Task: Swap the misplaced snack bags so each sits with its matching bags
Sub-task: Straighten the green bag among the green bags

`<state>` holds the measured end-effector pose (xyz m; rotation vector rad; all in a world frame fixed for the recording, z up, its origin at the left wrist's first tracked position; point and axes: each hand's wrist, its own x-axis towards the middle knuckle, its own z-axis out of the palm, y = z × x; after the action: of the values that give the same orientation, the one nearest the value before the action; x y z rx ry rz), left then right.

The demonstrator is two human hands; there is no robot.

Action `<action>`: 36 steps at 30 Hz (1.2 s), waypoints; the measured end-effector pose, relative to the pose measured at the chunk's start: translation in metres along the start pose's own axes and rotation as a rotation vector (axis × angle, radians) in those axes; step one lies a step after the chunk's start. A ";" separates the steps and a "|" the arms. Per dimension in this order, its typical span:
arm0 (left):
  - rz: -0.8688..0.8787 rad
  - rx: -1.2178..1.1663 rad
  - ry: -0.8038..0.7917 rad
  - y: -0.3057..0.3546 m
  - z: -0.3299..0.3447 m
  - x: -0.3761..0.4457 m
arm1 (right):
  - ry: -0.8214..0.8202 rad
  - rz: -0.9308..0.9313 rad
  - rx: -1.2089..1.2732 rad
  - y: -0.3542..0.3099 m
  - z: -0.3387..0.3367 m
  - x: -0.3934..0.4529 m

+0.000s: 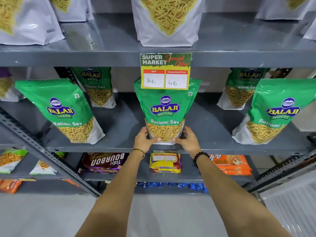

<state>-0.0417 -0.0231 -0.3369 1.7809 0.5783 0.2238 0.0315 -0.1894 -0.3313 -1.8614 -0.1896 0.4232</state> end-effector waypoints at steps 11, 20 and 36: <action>-0.061 0.021 0.016 -0.012 0.007 0.005 | -0.050 0.047 -0.035 0.003 0.004 0.007; -0.068 0.001 0.011 -0.010 0.008 0.008 | -0.020 0.050 -0.006 0.005 0.001 0.006; -0.086 0.020 0.006 -0.010 0.007 0.010 | -0.032 0.045 -0.018 0.005 0.001 0.009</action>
<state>-0.0330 -0.0221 -0.3501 1.7709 0.6616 0.1646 0.0386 -0.1874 -0.3383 -1.8800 -0.1733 0.4842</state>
